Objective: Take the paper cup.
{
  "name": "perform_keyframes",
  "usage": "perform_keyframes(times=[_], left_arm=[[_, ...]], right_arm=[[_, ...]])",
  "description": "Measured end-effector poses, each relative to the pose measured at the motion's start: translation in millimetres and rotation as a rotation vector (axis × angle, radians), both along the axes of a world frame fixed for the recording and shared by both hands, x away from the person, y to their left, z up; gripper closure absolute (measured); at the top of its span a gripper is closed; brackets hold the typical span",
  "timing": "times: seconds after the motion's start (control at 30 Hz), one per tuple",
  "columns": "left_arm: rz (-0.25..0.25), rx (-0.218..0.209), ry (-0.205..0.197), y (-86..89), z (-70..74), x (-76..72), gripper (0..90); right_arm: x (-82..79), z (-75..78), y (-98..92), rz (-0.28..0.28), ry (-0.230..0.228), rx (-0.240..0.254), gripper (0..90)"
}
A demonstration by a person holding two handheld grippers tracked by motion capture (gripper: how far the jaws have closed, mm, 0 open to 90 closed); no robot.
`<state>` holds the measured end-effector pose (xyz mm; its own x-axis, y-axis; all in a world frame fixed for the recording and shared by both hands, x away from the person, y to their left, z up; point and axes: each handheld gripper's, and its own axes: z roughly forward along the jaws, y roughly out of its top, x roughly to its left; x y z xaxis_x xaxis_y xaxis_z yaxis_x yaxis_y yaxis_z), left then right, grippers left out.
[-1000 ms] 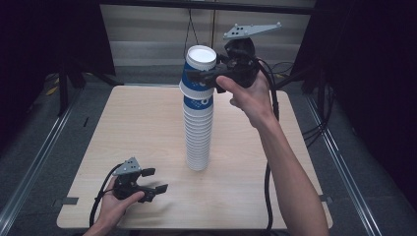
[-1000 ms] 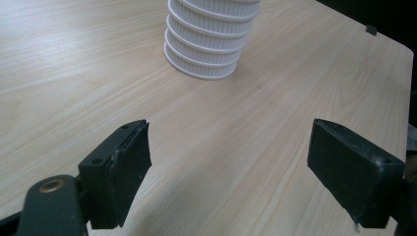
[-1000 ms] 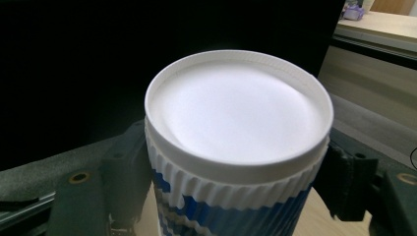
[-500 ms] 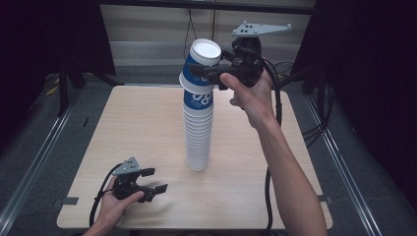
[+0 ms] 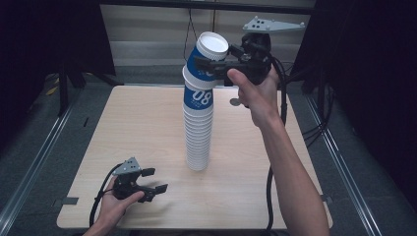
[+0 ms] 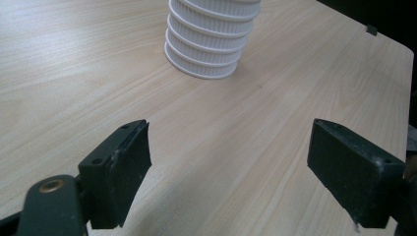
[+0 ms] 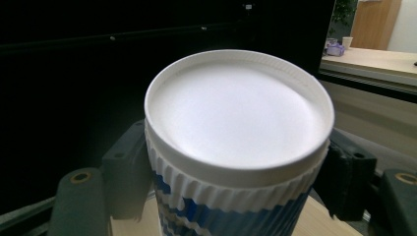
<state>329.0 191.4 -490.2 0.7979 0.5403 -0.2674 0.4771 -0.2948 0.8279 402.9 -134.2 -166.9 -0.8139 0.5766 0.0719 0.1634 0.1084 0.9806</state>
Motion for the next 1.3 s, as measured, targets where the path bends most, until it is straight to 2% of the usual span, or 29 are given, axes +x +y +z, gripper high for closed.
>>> perform_keyframes(times=[0.3,0.63,0.97,1.0,1.17,1.3], left_arm=[[0.0,0.004,-0.001,-0.4,0.0,0.0,16.5],[0.003,0.001,0.0,-0.3,0.0,0.3,16.7],[-0.003,-0.001,0.003,-1.0,-0.2,0.5,16.8],[-0.002,-0.001,0.0,-0.9,0.0,0.2,16.8],[0.003,-0.003,0.0,-0.8,0.1,0.4,16.8],[0.006,-0.014,-0.02,-1.4,2.0,-1.0,16.8]], right_arm=[[-4.2,2.3,-7.6,-0.009,-0.01,0.019,26.4],[-9.2,0.2,-20.6,-0.035,-0.012,0.017,26.4],[-13.0,-0.9,-41.8,-0.072,-0.01,0.027,26.5],[-15.8,-2.3,-46.9,-0.088,-0.011,0.029,26.5],[-21.1,-7.3,-51.5,-0.099,-0.007,0.007,26.5],[-26.2,-13.8,-62.0,-0.106,-0.006,0.013,26.5]])
